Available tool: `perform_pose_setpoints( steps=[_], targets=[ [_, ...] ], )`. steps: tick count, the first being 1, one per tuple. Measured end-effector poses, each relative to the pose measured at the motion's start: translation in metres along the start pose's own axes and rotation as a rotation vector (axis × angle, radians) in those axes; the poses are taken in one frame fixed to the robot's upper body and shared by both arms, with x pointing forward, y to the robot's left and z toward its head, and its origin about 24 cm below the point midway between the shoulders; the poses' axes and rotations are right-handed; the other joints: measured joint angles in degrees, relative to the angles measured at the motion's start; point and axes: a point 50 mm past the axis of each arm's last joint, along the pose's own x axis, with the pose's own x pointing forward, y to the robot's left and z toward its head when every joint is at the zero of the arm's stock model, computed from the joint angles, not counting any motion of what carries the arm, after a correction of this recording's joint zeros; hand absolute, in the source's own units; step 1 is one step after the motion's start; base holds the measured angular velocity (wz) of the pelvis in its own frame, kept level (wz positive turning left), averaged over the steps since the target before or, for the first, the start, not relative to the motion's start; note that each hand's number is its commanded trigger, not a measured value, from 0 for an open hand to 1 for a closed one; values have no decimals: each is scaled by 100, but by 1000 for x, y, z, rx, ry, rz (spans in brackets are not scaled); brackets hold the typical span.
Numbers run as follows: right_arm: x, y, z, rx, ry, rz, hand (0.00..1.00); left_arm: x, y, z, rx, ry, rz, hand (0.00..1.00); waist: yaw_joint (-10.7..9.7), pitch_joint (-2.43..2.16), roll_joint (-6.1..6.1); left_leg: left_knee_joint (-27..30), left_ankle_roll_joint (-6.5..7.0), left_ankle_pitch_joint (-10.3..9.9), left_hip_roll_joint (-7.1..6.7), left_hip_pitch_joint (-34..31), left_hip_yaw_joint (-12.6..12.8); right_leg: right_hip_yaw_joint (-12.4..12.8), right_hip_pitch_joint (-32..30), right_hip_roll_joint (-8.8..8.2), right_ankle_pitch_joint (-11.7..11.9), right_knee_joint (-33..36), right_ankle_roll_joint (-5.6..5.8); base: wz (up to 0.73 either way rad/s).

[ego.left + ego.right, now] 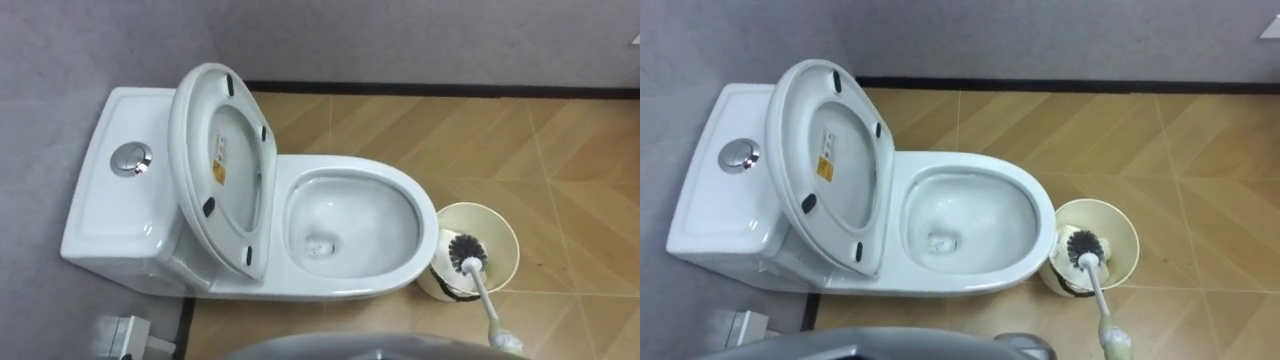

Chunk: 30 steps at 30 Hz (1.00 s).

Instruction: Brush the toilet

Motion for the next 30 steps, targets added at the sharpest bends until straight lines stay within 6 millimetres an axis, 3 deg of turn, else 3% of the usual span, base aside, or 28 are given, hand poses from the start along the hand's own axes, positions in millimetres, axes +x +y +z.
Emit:
perform_pose_setpoints(
  steps=[15,30],
  targets=[
    [1,3,6,231,60,26,0,0,1,-2,27,-1,3,0,-2,23,-111,-9,-2,-13,4,52,-58,-60,52,5,-28,1,-5,1],
    [1,11,16,246,43,81,0,0,-1,1,27,-7,-11,0,15,17,-134,-8,-5,-20,4,38,-63,-82,43,5,-27,-10,-6,0]
  ],
)
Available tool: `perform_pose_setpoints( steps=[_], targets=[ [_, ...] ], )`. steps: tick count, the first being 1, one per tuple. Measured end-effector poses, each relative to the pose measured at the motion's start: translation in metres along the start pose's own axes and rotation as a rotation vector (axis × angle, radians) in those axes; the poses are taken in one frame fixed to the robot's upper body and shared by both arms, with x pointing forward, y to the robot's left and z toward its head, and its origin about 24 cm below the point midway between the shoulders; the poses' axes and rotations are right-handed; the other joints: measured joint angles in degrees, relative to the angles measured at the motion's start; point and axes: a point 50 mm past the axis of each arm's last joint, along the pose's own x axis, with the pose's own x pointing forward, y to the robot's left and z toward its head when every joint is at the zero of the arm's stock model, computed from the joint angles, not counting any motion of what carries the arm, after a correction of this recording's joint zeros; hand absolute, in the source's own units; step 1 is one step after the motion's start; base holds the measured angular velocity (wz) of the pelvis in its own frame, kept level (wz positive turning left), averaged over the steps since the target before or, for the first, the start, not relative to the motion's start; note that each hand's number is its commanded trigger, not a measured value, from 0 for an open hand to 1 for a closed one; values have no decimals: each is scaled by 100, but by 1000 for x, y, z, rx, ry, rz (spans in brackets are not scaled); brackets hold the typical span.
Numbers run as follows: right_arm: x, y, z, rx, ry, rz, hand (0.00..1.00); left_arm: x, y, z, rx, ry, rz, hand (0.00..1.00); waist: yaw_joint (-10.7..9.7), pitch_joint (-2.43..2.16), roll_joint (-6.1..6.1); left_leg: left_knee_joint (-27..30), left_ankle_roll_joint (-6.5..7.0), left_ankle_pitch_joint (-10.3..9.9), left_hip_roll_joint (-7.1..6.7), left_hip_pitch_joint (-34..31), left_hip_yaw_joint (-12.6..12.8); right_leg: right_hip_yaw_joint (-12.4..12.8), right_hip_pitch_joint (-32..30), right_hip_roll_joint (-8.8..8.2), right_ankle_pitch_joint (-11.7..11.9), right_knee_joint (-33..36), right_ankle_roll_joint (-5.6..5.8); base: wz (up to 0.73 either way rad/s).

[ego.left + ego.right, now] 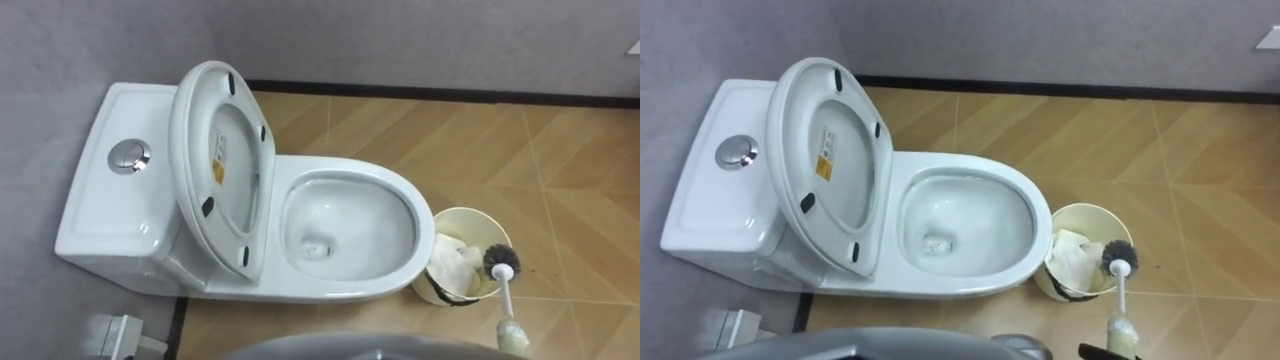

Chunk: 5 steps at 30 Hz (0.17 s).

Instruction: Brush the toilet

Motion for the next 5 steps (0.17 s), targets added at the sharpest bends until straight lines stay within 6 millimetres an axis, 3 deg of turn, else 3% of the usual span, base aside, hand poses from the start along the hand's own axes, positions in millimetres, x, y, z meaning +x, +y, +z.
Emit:
perform_pose_setpoints(
  steps=[5],
  targets=[
    [0,4,-6,-41,23,56,0,1,-2,-4,6,25,-17,0,15,5,-2,8,0,0,-2,19,3,60,5,6,0,-14,0,-4]
  ],
)
